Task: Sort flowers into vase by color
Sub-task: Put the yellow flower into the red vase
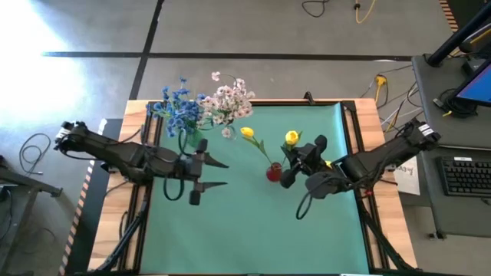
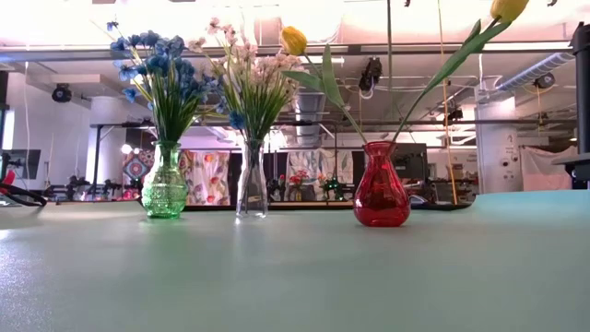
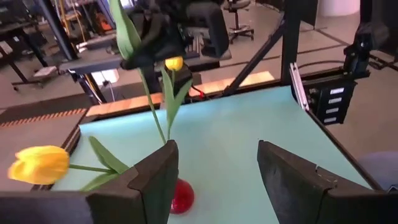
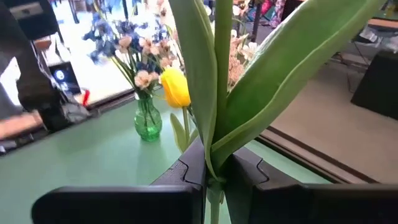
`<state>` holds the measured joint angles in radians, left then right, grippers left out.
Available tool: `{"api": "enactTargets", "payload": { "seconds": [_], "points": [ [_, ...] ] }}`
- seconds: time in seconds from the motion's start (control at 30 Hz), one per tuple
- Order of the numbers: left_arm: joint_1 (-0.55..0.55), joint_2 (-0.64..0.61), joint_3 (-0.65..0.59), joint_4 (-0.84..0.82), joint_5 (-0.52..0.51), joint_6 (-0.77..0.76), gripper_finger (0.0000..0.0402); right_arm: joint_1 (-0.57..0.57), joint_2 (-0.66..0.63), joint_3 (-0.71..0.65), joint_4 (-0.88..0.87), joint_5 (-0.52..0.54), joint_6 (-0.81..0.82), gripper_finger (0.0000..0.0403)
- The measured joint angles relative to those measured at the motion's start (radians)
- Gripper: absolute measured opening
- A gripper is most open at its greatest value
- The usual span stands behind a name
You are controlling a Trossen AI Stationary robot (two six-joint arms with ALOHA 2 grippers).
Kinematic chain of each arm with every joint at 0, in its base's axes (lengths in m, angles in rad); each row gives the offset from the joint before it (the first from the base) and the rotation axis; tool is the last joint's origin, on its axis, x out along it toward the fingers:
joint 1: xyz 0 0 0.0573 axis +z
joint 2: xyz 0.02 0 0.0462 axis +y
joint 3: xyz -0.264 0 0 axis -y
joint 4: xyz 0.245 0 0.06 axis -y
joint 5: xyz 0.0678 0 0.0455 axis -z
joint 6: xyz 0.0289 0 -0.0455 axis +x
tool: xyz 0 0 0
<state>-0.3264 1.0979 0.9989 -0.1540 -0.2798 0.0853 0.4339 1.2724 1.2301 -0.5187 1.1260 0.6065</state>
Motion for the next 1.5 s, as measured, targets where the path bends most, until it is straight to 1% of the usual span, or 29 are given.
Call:
{"api": "enactTargets", "payload": {
  "seconds": [0.13,0.3,0.4,0.63,0.73,0.87,1.07,1.2,1.5],
  "points": [
    [0.001,-0.051,-0.001,-0.007,-0.011,0.012,0.0205,-0.02,0.002,-0.033,0.073,0.0,0.004,0.0027],
    [0.001,-0.123,-0.001,-0.05,-0.101,0.028,0.0205,-0.053,0.006,-0.097,0.164,-0.008,0.011,0.0027],
    [0.001,-0.162,-0.001,-0.079,-0.158,0.029,0.0205,-0.062,0.006,-0.131,0.176,-0.008,0.037,0.0027],
    [0.001,-0.225,-0.001,-0.111,-0.222,0.032,0.0205,-0.067,0.013,-0.16,0.197,-0.008,0.051,0.0027],
    [0.001,-0.243,-0.001,-0.116,-0.256,0.044,0.0205,-0.068,0.02,-0.161,0.197,-0.009,0.051,0.0036],
    [0.001,-0.253,-0.001,-0.119,-0.304,0.058,0.0205,-0.068,0.034,-0.161,0.196,-0.009,0.051,0.0065],
    [0.001,-0.255,-0.001,-0.119,-0.338,0.064,0.0205,-0.068,0.036,-0.161,0.191,-0.035,0.064,0.012],
    [0.001,-0.255,-0.001,-0.119,-0.342,0.064,0.0205,-0.068,0.023,-0.161,0.185,-0.038,0.065,0.0157],
    [0.001,-0.254,-0.001,-0.125,-0.342,0.063,0.0205,-0.07,0.017,-0.134,0.143,-0.129,0.076,0.0229]
  ]
}}
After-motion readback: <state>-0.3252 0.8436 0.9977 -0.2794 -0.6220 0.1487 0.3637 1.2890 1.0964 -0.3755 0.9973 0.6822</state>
